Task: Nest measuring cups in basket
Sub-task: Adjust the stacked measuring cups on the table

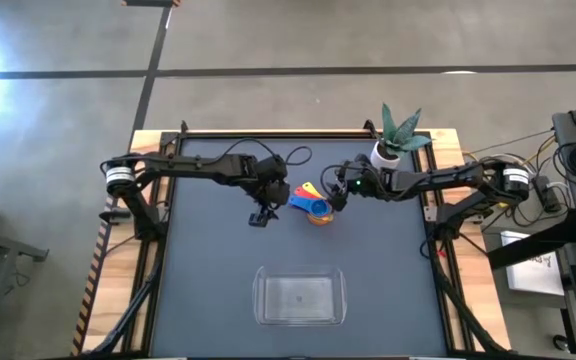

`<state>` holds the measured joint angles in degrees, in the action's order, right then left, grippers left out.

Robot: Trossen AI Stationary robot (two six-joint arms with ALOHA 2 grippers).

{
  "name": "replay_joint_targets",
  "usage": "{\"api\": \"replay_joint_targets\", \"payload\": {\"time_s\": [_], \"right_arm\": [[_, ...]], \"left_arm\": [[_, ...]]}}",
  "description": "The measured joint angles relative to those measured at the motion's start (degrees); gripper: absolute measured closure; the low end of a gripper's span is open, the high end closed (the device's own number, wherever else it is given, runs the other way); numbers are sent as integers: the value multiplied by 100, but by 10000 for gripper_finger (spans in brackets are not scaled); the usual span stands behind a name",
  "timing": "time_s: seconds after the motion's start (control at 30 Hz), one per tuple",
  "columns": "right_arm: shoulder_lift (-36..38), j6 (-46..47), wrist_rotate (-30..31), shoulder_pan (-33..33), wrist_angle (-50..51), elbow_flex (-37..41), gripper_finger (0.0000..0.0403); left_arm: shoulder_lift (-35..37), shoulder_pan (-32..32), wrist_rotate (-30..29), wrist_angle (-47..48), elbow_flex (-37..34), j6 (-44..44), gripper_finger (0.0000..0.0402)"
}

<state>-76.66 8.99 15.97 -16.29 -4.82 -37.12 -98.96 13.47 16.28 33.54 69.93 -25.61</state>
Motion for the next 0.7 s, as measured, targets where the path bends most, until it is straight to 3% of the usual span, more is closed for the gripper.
{"api": "replay_joint_targets", "payload": {"time_s": [0.3,0.7], "right_arm": [[2,2,2,0,54,0,165],[-26,144,42,-61,30,0,165]], "left_arm": [[76,-21,130,107,57,-20,171],[70,-44,757,64,24,-31,171]]}}
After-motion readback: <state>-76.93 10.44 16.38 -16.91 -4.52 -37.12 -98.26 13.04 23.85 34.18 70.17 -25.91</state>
